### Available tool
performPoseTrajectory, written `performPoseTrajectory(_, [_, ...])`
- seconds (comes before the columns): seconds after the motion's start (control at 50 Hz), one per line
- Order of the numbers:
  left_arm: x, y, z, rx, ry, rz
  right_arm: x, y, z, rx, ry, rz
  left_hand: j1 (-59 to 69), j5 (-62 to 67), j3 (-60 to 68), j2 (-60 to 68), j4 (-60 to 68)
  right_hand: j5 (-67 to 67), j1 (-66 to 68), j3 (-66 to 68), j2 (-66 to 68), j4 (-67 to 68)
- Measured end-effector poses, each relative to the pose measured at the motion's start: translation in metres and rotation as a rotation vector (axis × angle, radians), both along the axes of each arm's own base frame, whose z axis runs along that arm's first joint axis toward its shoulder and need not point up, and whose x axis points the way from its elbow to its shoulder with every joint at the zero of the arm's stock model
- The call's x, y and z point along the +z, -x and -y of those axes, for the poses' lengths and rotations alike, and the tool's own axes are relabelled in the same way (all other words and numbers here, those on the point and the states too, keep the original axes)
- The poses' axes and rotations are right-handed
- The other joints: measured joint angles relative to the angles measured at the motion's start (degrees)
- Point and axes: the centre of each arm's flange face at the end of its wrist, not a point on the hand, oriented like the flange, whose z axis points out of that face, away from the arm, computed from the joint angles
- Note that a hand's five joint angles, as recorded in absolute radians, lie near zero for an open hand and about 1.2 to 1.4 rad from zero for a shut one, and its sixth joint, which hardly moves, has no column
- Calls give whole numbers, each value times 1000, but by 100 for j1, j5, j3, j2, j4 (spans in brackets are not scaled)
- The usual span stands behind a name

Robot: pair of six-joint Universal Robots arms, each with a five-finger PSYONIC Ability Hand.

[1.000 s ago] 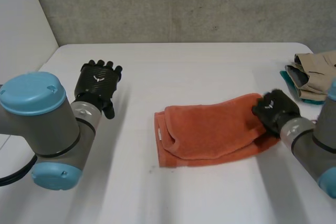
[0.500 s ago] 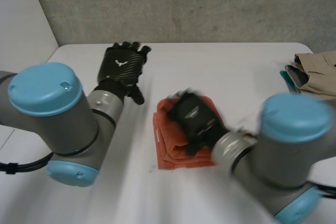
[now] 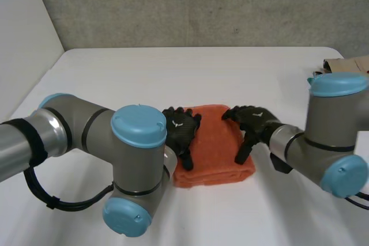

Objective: Fold the laundry.

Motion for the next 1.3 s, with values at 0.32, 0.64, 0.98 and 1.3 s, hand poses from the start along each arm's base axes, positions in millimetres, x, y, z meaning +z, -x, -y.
performPoseTrajectory(0.32, [37, -9, 17, -59, 121, 76, 23, -5, -6, 56, 259, -219, -1, 0, 0, 0, 0, -37, -115, 0, 0, 0])
performPoseTrajectory(0.64, [147, -10, 13, -305, 143, -190, 17, -19, -106, 201, 388, -146, 0, 0, 0, 0, 0, -40, -115, 0, 0, 0])
performPoseTrajectory(0.98, [151, -9, 9, -345, 72, -213, -35, -34, -94, 197, 389, -180, -1, 0, 0, 0, 0, -40, -115, 0, 0, 0])
performPoseTrajectory(1.3, [148, -11, 9, -333, 51, -222, -28, -55, -62, 192, 493, -162, -1, 0, 0, 0, 0, 377, 388, 592, 541, 468])
